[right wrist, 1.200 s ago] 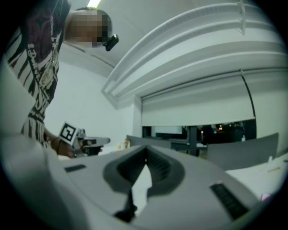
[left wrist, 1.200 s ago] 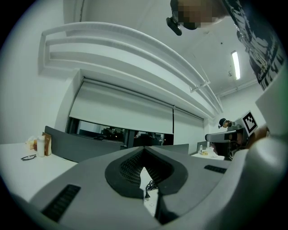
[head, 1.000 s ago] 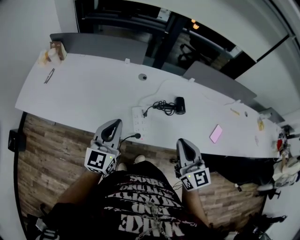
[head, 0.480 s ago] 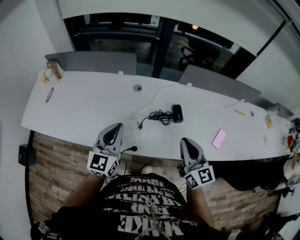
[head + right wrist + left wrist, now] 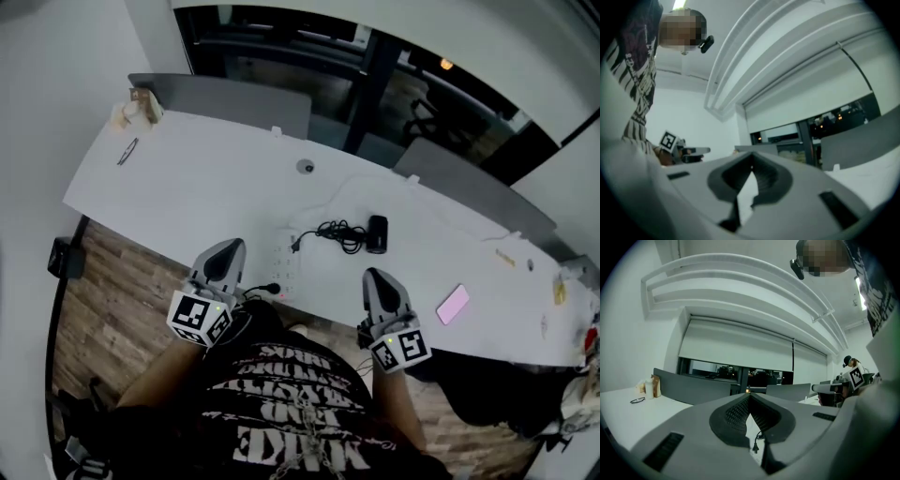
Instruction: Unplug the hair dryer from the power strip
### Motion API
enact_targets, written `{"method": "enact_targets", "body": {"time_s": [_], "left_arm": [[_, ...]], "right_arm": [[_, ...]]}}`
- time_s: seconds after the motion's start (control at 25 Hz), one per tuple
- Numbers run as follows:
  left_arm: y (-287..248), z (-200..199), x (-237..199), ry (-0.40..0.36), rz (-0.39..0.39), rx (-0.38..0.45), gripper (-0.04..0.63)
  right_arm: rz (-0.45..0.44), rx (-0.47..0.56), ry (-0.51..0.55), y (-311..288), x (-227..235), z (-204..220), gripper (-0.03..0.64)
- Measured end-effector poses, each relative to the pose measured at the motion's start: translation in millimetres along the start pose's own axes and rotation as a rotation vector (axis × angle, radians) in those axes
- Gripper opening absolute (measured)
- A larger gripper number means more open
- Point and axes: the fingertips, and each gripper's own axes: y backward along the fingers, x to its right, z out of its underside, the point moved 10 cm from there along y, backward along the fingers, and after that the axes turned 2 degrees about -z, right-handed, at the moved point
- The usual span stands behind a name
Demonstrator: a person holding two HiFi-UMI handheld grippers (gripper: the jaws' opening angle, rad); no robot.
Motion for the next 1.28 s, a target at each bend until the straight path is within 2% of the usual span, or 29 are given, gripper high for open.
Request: {"method": "enact_targets", "body": {"time_s": [0.16, 0.36, 0.56, 0.72, 0.92, 1.04, 1.16, 1.2, 1.24, 1.28], "left_arm": [[6.8, 11.4, -6.0, -0.002, -0.043, -0.071, 0.020], [4.9, 46.0, -5.1, 0.013, -0.050, -0.160, 0.020], [-11.6, 75.2, -18.9, 0.046, -0.075, -0.182, 0.020], [-22.7, 117.6, -12.9, 0.054, -0.022, -0.251, 0.020], [-69.6, 165.6, -24.4, -0.053, 0.055, -0.376, 0.020], [-89.5, 197.7, -21.4, -0.047, 0.101, -0.482, 0.020], [-105.5, 221.2, -23.3, -0.103, 0.155, -0.577, 0.020], [-109.6, 226.7, -25.5, -0.119, 0.168, -0.596, 0.020], [-113.1, 230.7, -27.6, -0.125, 0.178, -0.610, 0.020], [-116.0, 233.6, -29.0, -0.125, 0.188, -0.622, 0.020]], "right_arm": [[-0.059, -0.041, -0.041, -17.1, -2.7, 13.9, 0.031], [-0.107, -0.101, -0.136, -23.4, -5.1, 34.3, 0.031], [-0.150, -0.217, -0.144, -54.3, -4.1, 60.9, 0.031], [-0.175, -0.332, -0.106, -73.2, -6.2, 80.4, 0.031], [-0.182, -0.402, -0.114, -119.5, 9.1, 117.9, 0.031], [-0.219, -0.451, -0.176, -137.6, 26.5, 149.0, 0.031], [-0.270, -0.553, -0.265, -159.0, 37.5, 184.0, 0.044], [-0.291, -0.583, -0.297, -166.8, 39.4, 195.0, 0.107], [-0.314, -0.609, -0.329, -174.1, 40.8, 204.0, 0.136], [-0.336, -0.628, -0.355, -180.3, 41.9, 210.9, 0.137]]}}
